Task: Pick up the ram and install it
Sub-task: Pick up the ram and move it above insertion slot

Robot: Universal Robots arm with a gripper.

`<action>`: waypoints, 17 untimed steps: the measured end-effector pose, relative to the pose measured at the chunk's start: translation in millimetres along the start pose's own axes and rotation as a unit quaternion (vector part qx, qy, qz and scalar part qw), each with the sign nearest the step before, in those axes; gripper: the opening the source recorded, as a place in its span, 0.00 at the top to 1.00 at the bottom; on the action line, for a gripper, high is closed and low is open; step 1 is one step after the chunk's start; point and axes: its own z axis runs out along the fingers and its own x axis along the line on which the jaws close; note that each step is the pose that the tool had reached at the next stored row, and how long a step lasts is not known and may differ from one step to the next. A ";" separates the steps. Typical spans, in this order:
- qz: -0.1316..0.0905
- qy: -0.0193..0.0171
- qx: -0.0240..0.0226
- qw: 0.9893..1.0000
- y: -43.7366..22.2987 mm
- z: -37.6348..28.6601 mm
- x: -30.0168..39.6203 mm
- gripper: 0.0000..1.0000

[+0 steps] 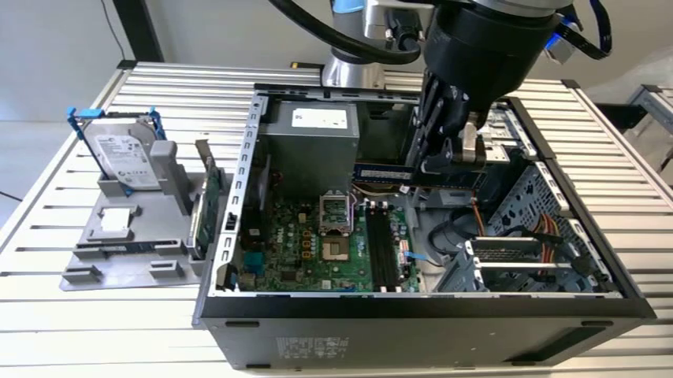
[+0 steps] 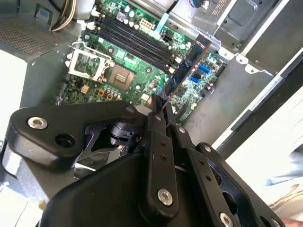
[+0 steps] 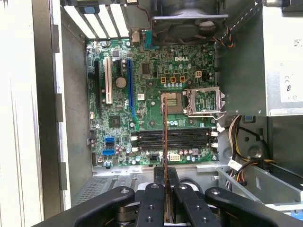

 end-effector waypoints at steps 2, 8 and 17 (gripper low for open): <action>0.000 0.000 0.000 1.000 0.0 0.0 0.0 1.00; 0.011 -0.001 0.000 1.000 -1.1 0.1 -0.3 1.00; 0.020 -0.001 0.000 1.000 -1.4 0.1 -0.8 1.00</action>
